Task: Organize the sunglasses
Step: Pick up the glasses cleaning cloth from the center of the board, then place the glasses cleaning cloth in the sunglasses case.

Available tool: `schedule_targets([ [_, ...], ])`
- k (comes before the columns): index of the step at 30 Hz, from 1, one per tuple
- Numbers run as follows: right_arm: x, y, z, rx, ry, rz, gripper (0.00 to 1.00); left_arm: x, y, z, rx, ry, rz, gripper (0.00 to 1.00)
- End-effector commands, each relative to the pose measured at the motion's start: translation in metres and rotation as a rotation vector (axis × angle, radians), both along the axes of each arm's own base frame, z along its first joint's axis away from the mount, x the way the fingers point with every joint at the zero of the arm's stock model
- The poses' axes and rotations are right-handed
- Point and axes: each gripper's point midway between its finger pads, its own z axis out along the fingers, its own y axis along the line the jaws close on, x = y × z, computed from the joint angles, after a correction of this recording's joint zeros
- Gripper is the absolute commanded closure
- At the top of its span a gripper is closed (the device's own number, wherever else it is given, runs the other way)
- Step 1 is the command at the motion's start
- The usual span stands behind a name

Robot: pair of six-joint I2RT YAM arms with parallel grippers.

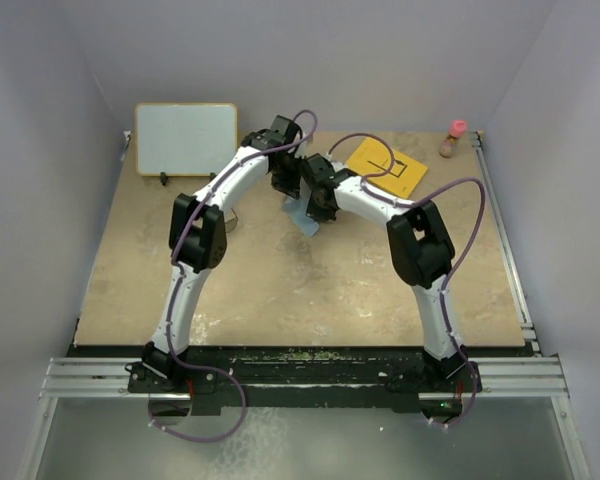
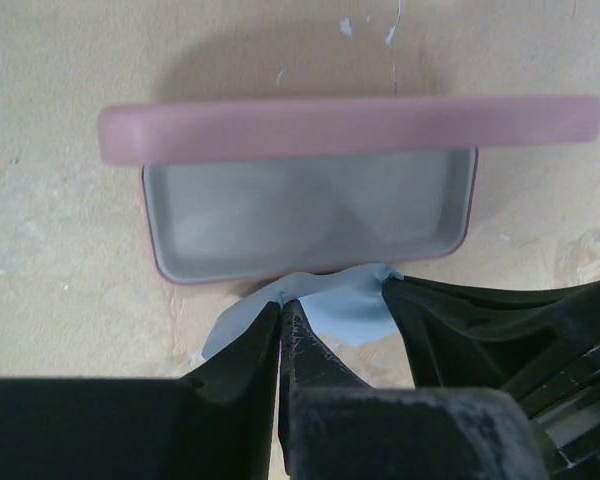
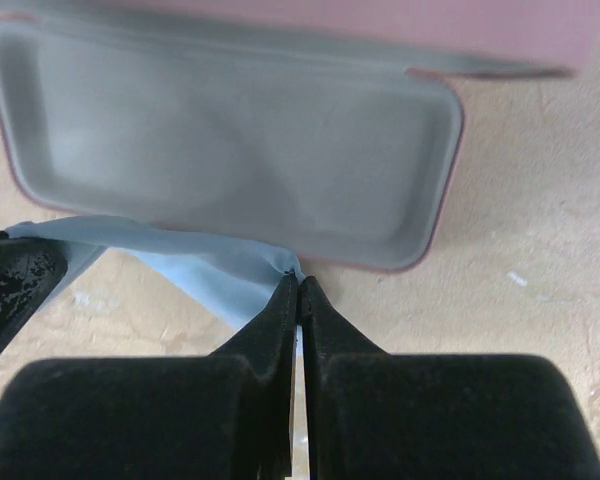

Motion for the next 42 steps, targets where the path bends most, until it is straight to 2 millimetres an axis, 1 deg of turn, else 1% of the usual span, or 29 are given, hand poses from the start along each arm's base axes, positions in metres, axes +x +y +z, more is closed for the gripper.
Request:
schedule_targets([
  [1,0.021,-0.022,0.016,-0.058,-0.035,-0.053,1.00,0.025,-0.011,0.010,-0.078,-0.055,0.030,0.96],
  [6,0.033,-0.032,0.024,-0.054,-0.062,-0.088,1.00,0.029,-0.010,0.001,-0.083,-0.043,0.043,0.96],
  [8,0.037,-0.035,0.026,-0.051,-0.067,-0.096,1.00,0.029,-0.011,0.001,-0.090,-0.042,0.043,0.96],
  [13,0.045,-0.037,0.035,-0.041,-0.096,-0.096,1.00,0.035,-0.014,0.007,-0.115,-0.065,0.050,0.96],
  [16,0.049,-0.035,0.043,-0.027,-0.119,-0.092,1.00,0.036,-0.016,0.011,-0.128,-0.069,0.047,0.96],
  [19,0.053,-0.035,0.046,-0.032,-0.133,-0.092,1.00,0.037,-0.017,0.013,-0.134,-0.074,0.045,0.96],
  [22,0.057,-0.035,0.043,-0.041,-0.132,-0.085,1.00,0.039,-0.016,0.009,-0.130,-0.074,0.051,0.96],
  [29,0.067,-0.038,0.045,-0.067,-0.159,-0.099,1.00,0.039,-0.014,0.003,-0.122,-0.066,0.055,0.96],
  [31,0.068,-0.039,0.042,-0.070,-0.154,-0.100,1.00,0.041,-0.014,0.002,-0.122,-0.069,0.057,0.96],
  [37,0.067,-0.042,0.024,-0.097,-0.122,-0.103,1.00,0.046,-0.012,-0.002,-0.114,-0.083,0.065,0.96],
  [42,0.070,-0.047,0.017,-0.122,-0.126,-0.111,1.00,0.049,-0.009,-0.009,-0.102,-0.084,0.068,0.96],
])
